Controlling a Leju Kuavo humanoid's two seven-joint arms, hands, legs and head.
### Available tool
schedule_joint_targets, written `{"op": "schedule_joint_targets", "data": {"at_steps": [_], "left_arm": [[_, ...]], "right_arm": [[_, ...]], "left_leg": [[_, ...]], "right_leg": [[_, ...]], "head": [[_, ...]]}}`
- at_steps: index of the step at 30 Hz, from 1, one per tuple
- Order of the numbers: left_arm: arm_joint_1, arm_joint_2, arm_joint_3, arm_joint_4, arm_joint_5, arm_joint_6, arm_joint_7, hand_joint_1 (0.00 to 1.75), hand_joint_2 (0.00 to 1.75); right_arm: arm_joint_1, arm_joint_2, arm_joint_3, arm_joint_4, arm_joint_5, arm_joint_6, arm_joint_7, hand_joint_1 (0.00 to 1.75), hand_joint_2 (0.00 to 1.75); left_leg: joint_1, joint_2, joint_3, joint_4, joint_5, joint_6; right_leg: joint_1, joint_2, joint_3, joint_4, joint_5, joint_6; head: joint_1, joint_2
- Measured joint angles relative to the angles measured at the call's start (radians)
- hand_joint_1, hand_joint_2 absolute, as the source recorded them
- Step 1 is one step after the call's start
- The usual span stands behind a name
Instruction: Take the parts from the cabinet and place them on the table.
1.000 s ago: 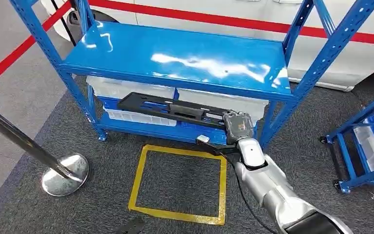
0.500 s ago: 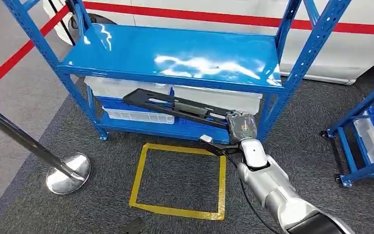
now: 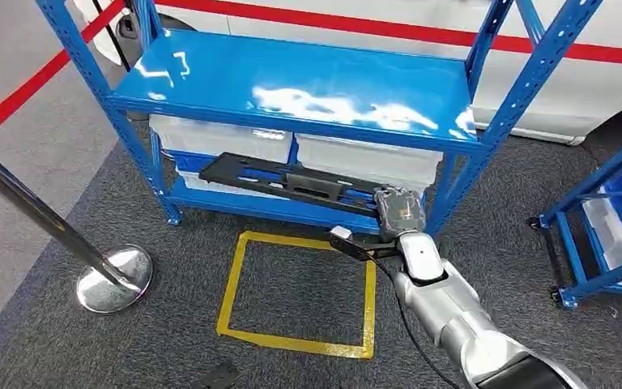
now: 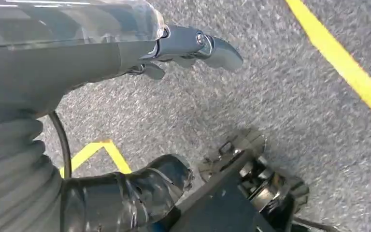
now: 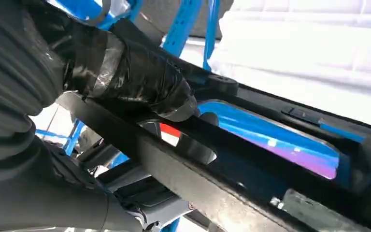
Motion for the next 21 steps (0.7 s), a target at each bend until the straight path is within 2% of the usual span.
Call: {"op": "schedule_joint_targets", "data": {"at_steps": [1, 2, 4, 5, 6, 8, 9, 10, 11, 12, 14, 15, 16, 17, 18, 19, 20, 21], "left_arm": [[0.001, 0.000, 0.000, 0.000, 0.000, 0.000, 0.000, 0.00, 1.75], [0.001, 0.000, 0.000, 0.000, 0.000, 0.000, 0.000, 0.00, 1.75], [0.001, 0.000, 0.000, 0.000, 0.000, 0.000, 0.000, 0.00, 1.75], [0.001, 0.000, 0.000, 0.000, 0.001, 0.000, 0.000, 0.00, 1.75], [-0.001, 0.000, 0.000, 0.000, 0.002, 0.000, 0.000, 0.00, 1.75], [0.000, 0.000, 0.000, 0.000, 0.002, 0.000, -0.001, 0.00, 1.75], [0.002, 0.000, 0.000, 0.000, 0.002, 0.000, -0.001, 0.00, 1.75], [0.002, 0.002, 0.000, 0.000, 0.002, 0.000, -0.001, 0.00, 1.75], [0.003, 0.003, 0.000, 0.000, 0.002, 0.000, -0.001, 0.00, 1.75], [0.002, 0.003, 0.000, 0.000, 0.002, 0.000, -0.001, 0.00, 1.75], [0.002, 0.005, 0.000, 0.000, 0.002, 0.000, -0.001, 0.00, 1.75], [0.004, 0.005, 0.000, 0.000, 0.003, 0.001, -0.001, 0.00, 1.75], [0.005, 0.005, 0.000, 0.000, 0.003, 0.002, -0.001, 0.00, 1.75], [0.005, 0.005, 0.000, 0.000, 0.003, 0.002, -0.001, 0.00, 1.75], [0.004, 0.005, 0.000, 0.000, 0.003, 0.002, -0.002, 0.00, 1.75], [0.003, 0.006, 0.000, 0.000, 0.003, 0.002, -0.002, 0.00, 1.75], [0.002, 0.006, 0.000, 0.000, 0.003, 0.002, -0.002, 0.00, 1.75], [0.001, 0.007, 0.000, 0.000, 0.003, 0.002, -0.002, 0.00, 1.75]], "right_arm": [[0.002, 0.000, 0.000, 0.000, 0.000, 0.000, 0.000, 1.75, 1.75], [0.003, 0.000, 0.000, 0.000, 0.000, 0.000, 0.000, 1.75, 1.75], [0.002, -0.002, 0.000, -0.001, -0.003, 0.000, 0.000, 1.75, 1.75], [0.002, -0.002, 0.000, -0.003, -0.008, 0.000, 0.001, 1.75, 1.75], [0.002, -0.002, 0.000, -0.005, -0.011, 0.000, 0.002, 1.75, 1.75], [0.002, -0.003, 0.000, -0.006, -0.014, 0.000, 0.004, 1.75, 1.75], [0.003, -0.003, 0.000, -0.006, -0.014, 0.000, 0.005, 1.75, 1.75], [0.002, -0.003, 0.000, -0.006, -0.014, 0.000, 0.005, 1.75, 1.75], [0.002, -0.003, 0.000, -0.006, -0.014, 0.000, 0.005, 1.75, 1.75], [0.002, -0.003, 0.000, -0.009, -0.014, 0.000, 0.005, 1.75, 1.75], [0.002, -0.003, 0.000, -0.009, -0.023, 0.000, 0.005, 1.75, 1.75], [0.003, -0.003, 0.000, -0.009, -0.031, 0.000, 0.005, 1.75, 1.75], [0.004, -0.003, 0.000, -0.009, -0.037, 0.000, 0.004, 1.75, 1.75], [0.006, -0.003, 0.000, -0.010, -0.042, 0.000, 0.003, 1.75, 1.75], [0.008, -0.003, -0.001, -0.011, -0.048, 0.000, 0.003, 1.75, 1.75], [0.009, -0.003, -0.001, -0.012, -0.048, 0.000, 0.003, 1.75, 1.75], [0.009, -0.003, -0.001, -0.015, -0.048, 0.001, 0.005, 1.75, 1.75], [0.008, -0.003, -0.001, -0.017, -0.048, 0.001, 0.006, 1.75, 1.75]], "left_leg": [[0.000, 0.000, -0.005, 0.003, 0.002, -0.001], [0.000, 0.000, -0.010, 0.008, 0.005, -0.002], [0.000, -0.002, -0.016, 0.017, 0.006, -0.004], [0.000, -0.002, -0.020, 0.018, 0.008, -0.009], [-0.007, -0.002, -0.027, 0.025, 0.012, -0.016], [-0.005, -0.002, -0.032, 0.019, 0.021, -0.028], [-0.005, -0.003, -0.032, 0.016, 0.026, -0.036], [-0.006, -0.004, -0.036, 0.020, 0.020, -0.041], [-0.003, -0.003, -0.047, 0.040, -0.009, -0.044], [-0.002, -0.003, -0.067, 0.092, -0.056, -0.047], [0.001, -0.003, -0.121, 0.248, -0.144, -0.055], [0.001, -0.003, -0.139, 0.312, -0.169, -0.058], [0.001, -0.003, -0.132, 0.322, -0.168, -0.058], [0.002, -0.002, -0.102, 0.286, -0.149, -0.057], [0.002, -0.002, -0.052, 0.214, -0.119, -0.056], [0.002, -0.002, 0.011, 0.115, -0.085, -0.053], [0.002, -0.002, 0.060, 0.031, -0.079, -0.048], [-0.004, -0.003, 0.064, 0.015, -0.083, -0.043]], "right_leg": [[-0.001, 0.000, 0.006, 0.001, 0.010, 0.000], [-0.001, 0.000, 0.038, -0.046, 0.037, 0.000], [-0.001, 0.000, 0.151, -0.234, 0.115, -0.008], [0.001, 0.000, 0.177, -0.287, 0.103, -0.016], [0.007, 0.001, 0.175, -0.297, 0.113, -0.018], [0.009, 0.002, 0.165, -0.290, 0.118, -0.025], [0.010, 0.002, 0.163, -0.291, 0.123, -0.032], [-0.003, -0.002, 0.162, -0.305, 0.135, -0.044], [-0.002, -0.004, 0.159, -0.308, 0.143, -0.053], [-0.002, -0.004, 0.150, -0.308, 0.149, -0.061], [0.000, -0.005, 0.131, -0.308, 0.161, -0.062], [0.001, -0.005, 0.121, -0.307, 0.167, -0.061], [0.001, -0.005, 0.112, -0.306, 0.173, -0.059], [0.001, -0.004, 0.105, -0.305, 0.179, -0.057], [0.001, -0.004, 0.099, -0.303, 0.183, -0.054], [0.000, -0.004, 0.095, -0.301, 0.187, -0.050], [0.000, -0.005, 0.091, -0.297, 0.190, -0.045], [0.008, -0.004, 0.085, -0.293, 0.195, -0.038]], "head": [[0.000, 0.000], [0.000, 0.000], [0.000, 0.000], [0.001, 0.000], [-0.001, 0.000], [0.000, 0.000], [0.000, 0.000], [0.000, 0.000], [0.000, 0.000], [-0.002, 0.000], [-0.002, 0.000], [-0.002, 0.000], [-0.002, 0.000], [-0.002, 0.000], [-0.002, 0.000], [-0.002, 0.000], [-0.002, 0.000], [-0.002, 0.000]]}}
